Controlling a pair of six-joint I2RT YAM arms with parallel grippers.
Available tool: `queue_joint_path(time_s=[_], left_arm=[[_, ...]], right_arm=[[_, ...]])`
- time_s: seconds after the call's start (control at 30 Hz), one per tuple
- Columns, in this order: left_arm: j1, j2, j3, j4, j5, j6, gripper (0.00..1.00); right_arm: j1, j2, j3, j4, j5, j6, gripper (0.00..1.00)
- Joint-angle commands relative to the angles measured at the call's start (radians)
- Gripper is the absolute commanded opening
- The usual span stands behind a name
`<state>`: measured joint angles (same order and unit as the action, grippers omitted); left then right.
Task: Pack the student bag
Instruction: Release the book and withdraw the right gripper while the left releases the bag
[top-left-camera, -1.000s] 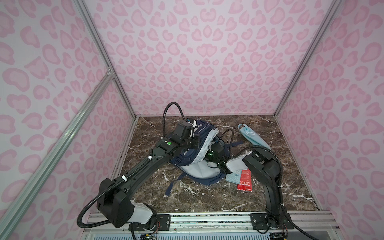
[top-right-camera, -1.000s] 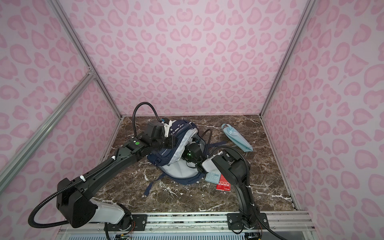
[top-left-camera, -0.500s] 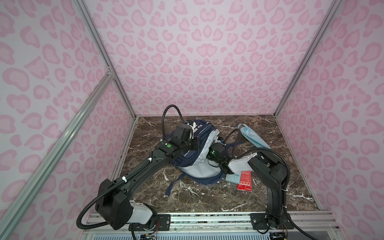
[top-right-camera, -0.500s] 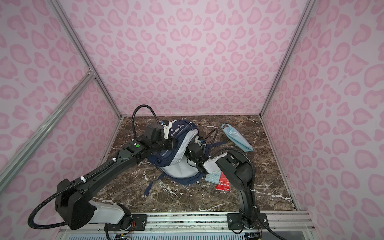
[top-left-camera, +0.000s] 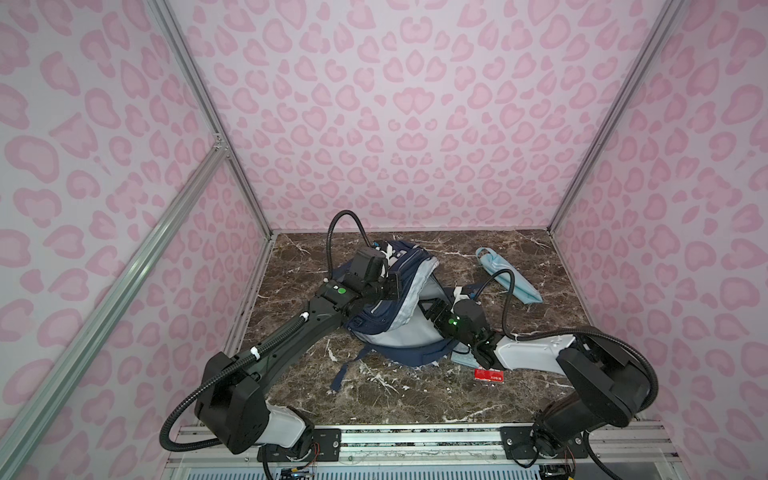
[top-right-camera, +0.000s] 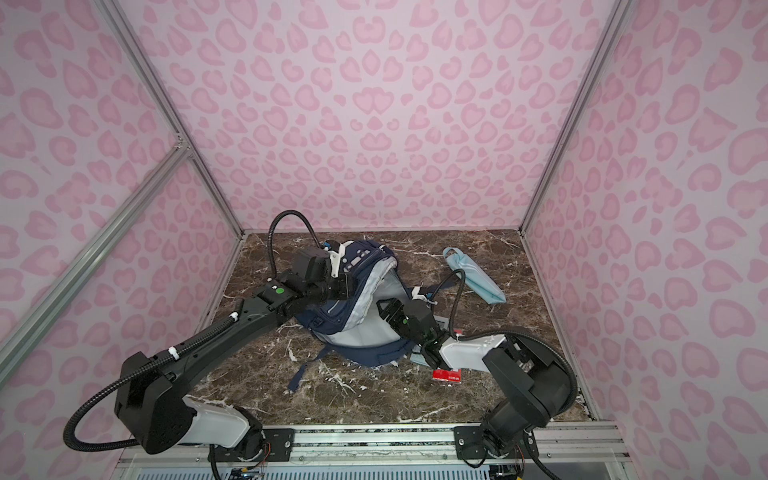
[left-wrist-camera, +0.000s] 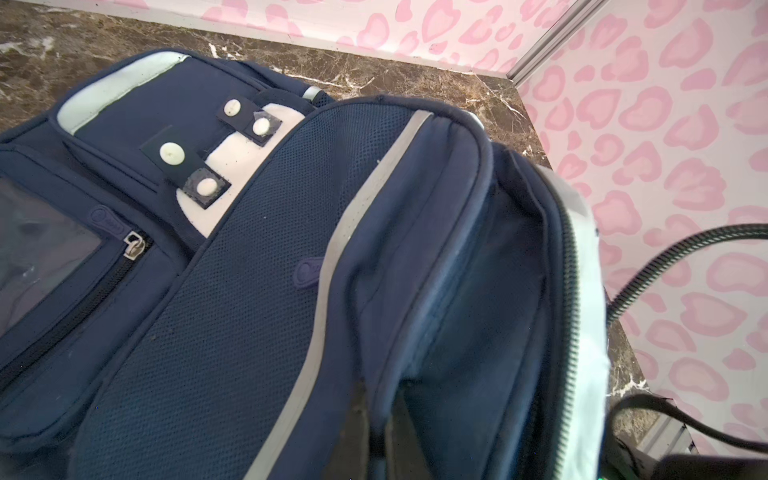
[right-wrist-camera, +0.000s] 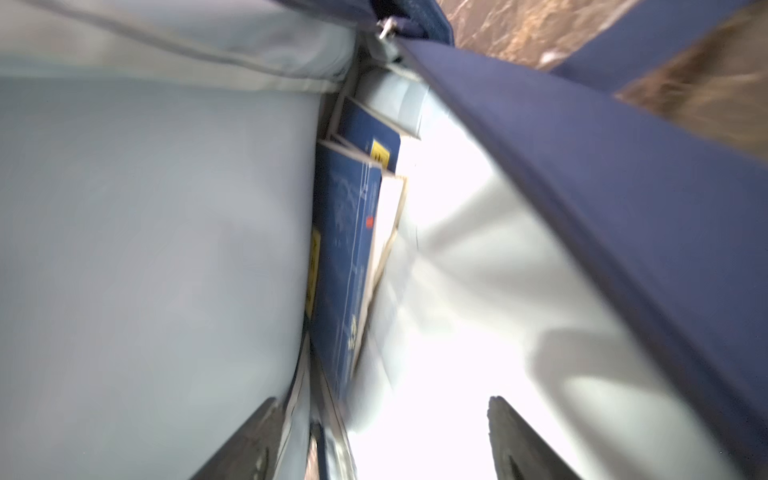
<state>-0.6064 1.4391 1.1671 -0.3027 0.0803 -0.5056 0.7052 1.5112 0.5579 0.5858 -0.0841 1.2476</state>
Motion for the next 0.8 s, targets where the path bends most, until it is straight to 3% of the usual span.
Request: queue_joint_path(time_s=[0.0,0.2,0.23,0.27,0.3,0.4,0.43,0.47,0.57,0.67,0.77], left_arm=[[0.003,0.010,-0.028,0.087,-0.042,-0.028,0.04],[-0.002,0.053,-0.092,0.160,0.013,-0.066,0.17],[0.000,0.062,-0.097,0.170,0.022,-0.071,0.27],[-0.001,0.071,-0.102,0.184,0.042,-0.079,0.51],[0.003,0.078,-0.104,0.196,0.077,-0.088,0.66],[0.007,0.051,-0.119,0.210,0.093,-0.117,0.92],[0.008,0.031,-0.125,0.206,0.084,-0.124,0.96],[0.011,0.001,-0.132,0.193,0.065,-0.130,1.00],[0.044,-0.109,-0.187,0.162,0.059,-0.160,0.96],[0.119,-0.241,-0.307,0.152,0.085,-0.214,0.99],[0.209,-0.381,-0.453,0.145,0.049,-0.261,0.96]], right_arm=[[0.001,-0.098,0.003,-0.172,-0.012,-0.134,0.71],[0.006,-0.334,-0.021,-0.478,0.000,-0.279,0.69],[0.007,-0.358,-0.012,-0.527,-0.012,-0.311,0.68],[0.008,-0.382,-0.008,-0.567,-0.030,-0.335,0.68],[0.012,-0.405,-0.012,-0.579,-0.060,-0.361,0.68],[0.067,-0.440,-0.011,-0.628,-0.068,-0.430,0.76],[0.100,-0.443,-0.004,-0.653,-0.033,-0.449,0.78],[0.142,-0.439,0.008,-0.692,0.017,-0.468,0.79],[0.240,-0.385,0.036,-0.748,0.116,-0.486,0.80],[0.288,-0.315,0.034,-0.674,0.103,-0.478,0.79],[0.331,-0.242,0.032,-0.565,0.104,-0.456,0.78]])
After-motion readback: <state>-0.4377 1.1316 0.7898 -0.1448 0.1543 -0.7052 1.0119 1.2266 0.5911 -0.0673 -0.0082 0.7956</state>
